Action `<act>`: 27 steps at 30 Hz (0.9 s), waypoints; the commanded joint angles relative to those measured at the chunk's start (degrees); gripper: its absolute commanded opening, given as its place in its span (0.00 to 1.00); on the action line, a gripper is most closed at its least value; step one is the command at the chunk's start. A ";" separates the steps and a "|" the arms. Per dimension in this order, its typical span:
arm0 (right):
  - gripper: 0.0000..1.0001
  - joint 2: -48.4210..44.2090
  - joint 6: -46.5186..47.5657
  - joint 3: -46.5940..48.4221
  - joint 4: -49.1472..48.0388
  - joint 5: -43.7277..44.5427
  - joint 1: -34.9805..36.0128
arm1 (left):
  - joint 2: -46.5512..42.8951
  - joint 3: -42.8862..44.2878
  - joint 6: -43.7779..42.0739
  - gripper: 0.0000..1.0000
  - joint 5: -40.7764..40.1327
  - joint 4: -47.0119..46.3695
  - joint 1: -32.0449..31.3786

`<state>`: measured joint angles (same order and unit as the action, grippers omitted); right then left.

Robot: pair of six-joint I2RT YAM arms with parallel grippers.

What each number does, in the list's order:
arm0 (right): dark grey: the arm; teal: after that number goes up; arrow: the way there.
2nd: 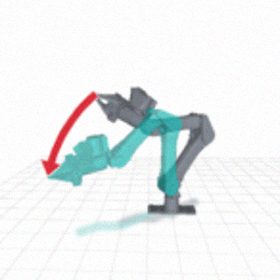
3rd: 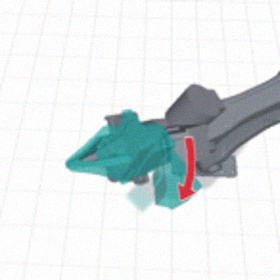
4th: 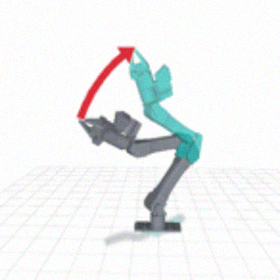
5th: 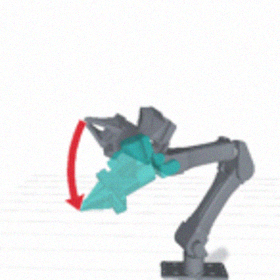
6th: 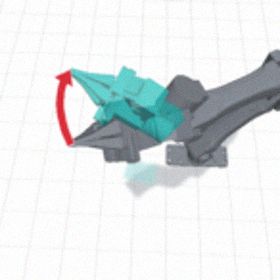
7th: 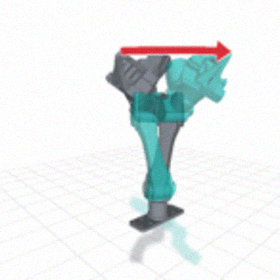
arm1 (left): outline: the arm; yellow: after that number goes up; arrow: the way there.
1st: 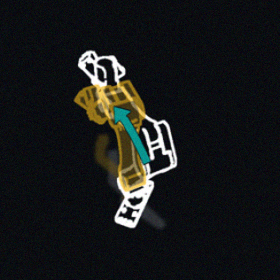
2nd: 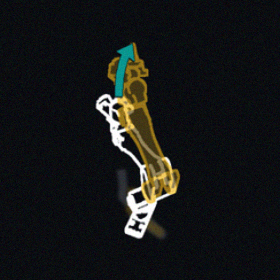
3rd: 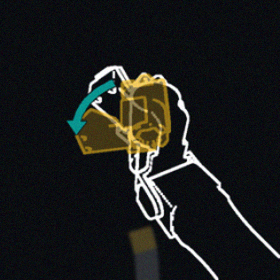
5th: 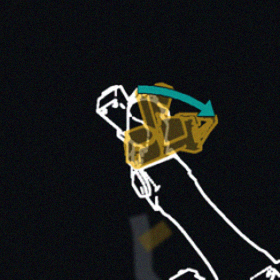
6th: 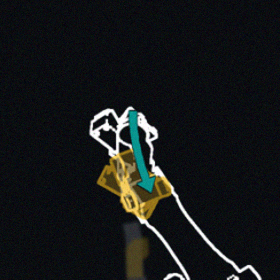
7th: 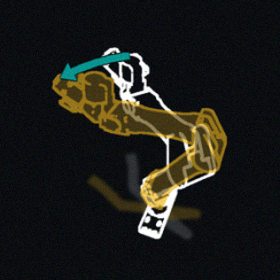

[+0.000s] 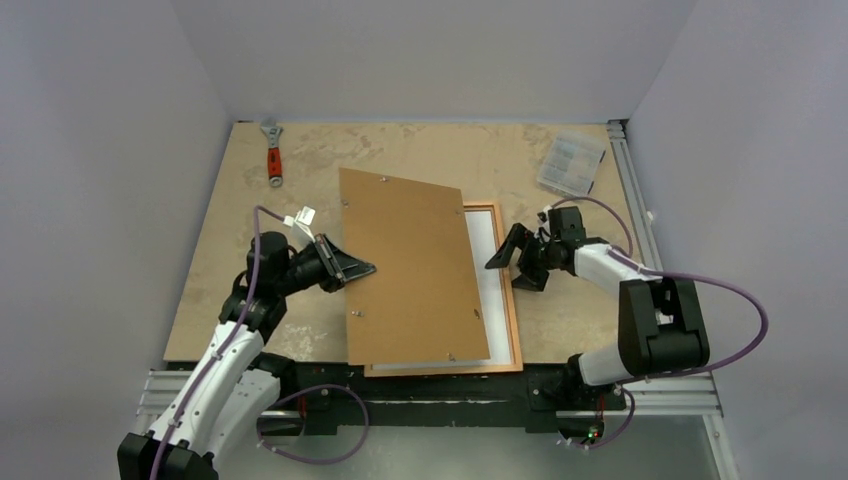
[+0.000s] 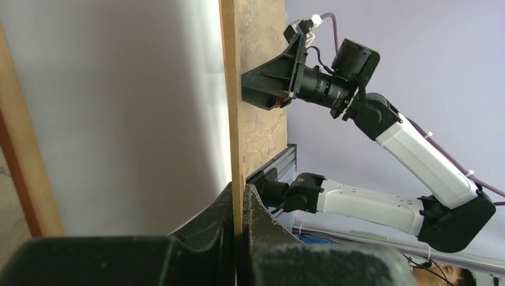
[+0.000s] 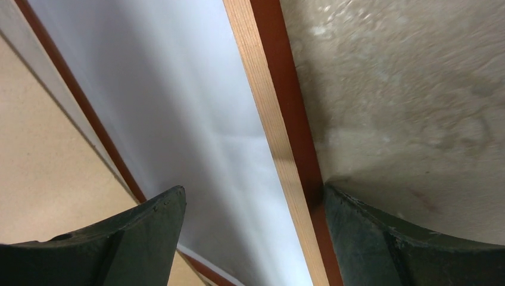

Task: Put the photo into the frame

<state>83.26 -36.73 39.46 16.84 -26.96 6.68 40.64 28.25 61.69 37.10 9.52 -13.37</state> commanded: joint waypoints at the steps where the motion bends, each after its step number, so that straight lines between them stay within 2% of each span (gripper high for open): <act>1: 0.85 1.01 -2.19 -3.93 1.28 -2.20 2.09 | 0.57 0.13 -0.73 0.00 1.46 -5.67 0.53; 6: 0.90 -1.71 -1.52 -2.04 1.61 -3.66 2.01 | 1.27 -1.10 -0.33 0.00 2.12 -7.59 0.77; 19: 0.90 -9.50 6.35 3.41 12.52 0.19 2.02 | 4.46 -6.09 1.84 0.00 5.05 -17.59 2.64; 27: 0.89 -6.68 6.02 -0.29 8.51 -1.79 2.00 | 7.74 -6.92 0.71 0.00 6.07 -20.68 2.64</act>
<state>75.05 -31.83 40.62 27.09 -28.03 8.36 47.22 21.08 62.33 39.53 -2.26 -11.25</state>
